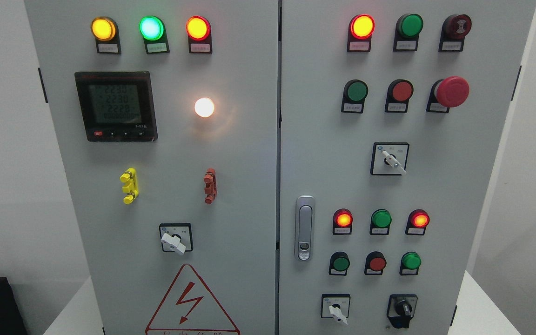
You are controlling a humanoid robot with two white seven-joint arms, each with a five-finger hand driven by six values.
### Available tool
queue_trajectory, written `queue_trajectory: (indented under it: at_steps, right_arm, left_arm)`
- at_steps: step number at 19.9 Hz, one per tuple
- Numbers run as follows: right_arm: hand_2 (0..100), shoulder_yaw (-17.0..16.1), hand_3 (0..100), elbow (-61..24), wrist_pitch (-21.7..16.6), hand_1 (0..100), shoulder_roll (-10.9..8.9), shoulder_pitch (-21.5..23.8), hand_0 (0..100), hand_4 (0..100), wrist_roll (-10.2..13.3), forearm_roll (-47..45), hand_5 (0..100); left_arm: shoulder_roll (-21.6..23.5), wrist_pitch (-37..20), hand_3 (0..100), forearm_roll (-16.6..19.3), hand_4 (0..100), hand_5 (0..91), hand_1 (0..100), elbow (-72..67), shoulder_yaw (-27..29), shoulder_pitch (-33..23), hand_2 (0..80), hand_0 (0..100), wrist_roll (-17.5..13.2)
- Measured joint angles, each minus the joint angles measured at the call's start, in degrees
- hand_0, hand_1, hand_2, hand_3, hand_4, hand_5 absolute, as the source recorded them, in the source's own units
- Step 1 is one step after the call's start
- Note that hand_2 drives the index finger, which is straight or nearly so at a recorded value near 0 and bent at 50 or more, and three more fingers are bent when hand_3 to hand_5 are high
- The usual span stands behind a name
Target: Trip black knob to open circuit
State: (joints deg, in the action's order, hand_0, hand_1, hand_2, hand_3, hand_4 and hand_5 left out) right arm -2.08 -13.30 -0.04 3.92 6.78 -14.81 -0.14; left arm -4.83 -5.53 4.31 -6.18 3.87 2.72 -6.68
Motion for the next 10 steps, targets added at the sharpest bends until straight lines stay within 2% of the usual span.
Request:
queue_trajectory:
  at_steps: [5,10]
  right_arm:
    - [0,0.8,15,-4.0,-1.9,16,-0.35,1.0,0,5,0.8,0.1,0]
    - [0,1.2,21,-8.3,-8.5,15,-0.69,1.6,0,11,1.2,0.1,0]
  left_arm:
    - [0.0,0.0,0,0.0,0,0.0,39,0.0,0.0,0.0,0.0,12,0.0]
    - [0.0,0.0,0,0.0,0,0.0,39,0.0,0.0,0.0,0.0,12,0.0]
